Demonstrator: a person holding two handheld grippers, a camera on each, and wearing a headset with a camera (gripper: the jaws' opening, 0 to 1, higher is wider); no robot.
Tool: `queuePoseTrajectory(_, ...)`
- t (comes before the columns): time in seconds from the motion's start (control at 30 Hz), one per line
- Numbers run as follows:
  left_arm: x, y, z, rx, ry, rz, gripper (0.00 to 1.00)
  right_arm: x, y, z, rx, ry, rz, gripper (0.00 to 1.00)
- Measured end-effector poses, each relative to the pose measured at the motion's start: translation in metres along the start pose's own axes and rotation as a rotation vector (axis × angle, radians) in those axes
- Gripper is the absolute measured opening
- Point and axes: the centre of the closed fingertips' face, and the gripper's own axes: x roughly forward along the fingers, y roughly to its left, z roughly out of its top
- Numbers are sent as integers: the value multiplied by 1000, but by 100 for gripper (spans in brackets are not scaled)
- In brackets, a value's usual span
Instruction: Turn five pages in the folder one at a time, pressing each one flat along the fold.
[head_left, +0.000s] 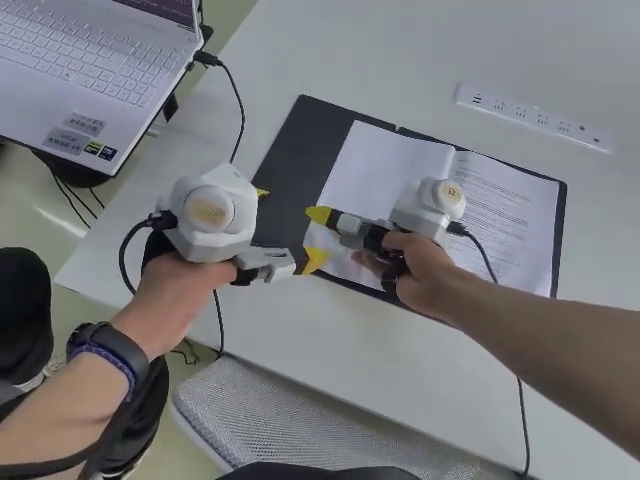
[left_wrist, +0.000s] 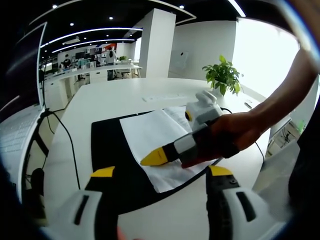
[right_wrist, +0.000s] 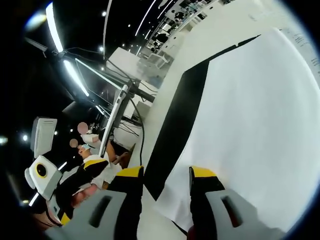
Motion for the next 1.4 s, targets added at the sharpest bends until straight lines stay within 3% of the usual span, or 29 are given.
queuePoseTrajectory(0.07, 3, 0, 0, -8, -4, -7, 60, -3, 3, 0, 3, 3, 10, 38)
queuePoseTrajectory(0.17, 9, -1, -5, 2, 20, -18, 57, -10, 9, 2, -19, 3, 25, 41)
queuePoseTrajectory(0.33, 20, -6, -10, 1, 38, -44, 40, -25, 13, 17, -35, -35, 42, 42)
queuePoseTrajectory(0.47, 31, -6, -15, 2, 57, -50, 24, -36, 5, 31, -49, -60, 39, 41)
queuePoseTrajectory(0.63, 45, -7, -22, 5, 83, -62, 14, -53, -1, 43, -61, -90, 29, 40)
queuePoseTrajectory(0.77, 55, -5, -35, -13, 121, -58, 3, -68, 2, 37, -79, -90, 16, 40)
queuePoseTrajectory(1.0, 67, -2, -51, 8, 162, -55, 0, -89, -2, 30, -93, -95, -4, 40)
queuePoseTrajectory(1.27, 68, -4, -78, 59, 263, -52, 0, -105, -12, 31, -103, -103, -25, 36)
queuePoseTrajectory(1.3, 68, -3, -76, 65, 245, -47, 0, -107, -15, 32, -103, -106, -27, 36)
queuePoseTrajectory(1.4, 67, -3, -76, 42, 240, -46, 0, -111, -18, 35, -104, -109, -32, 35)
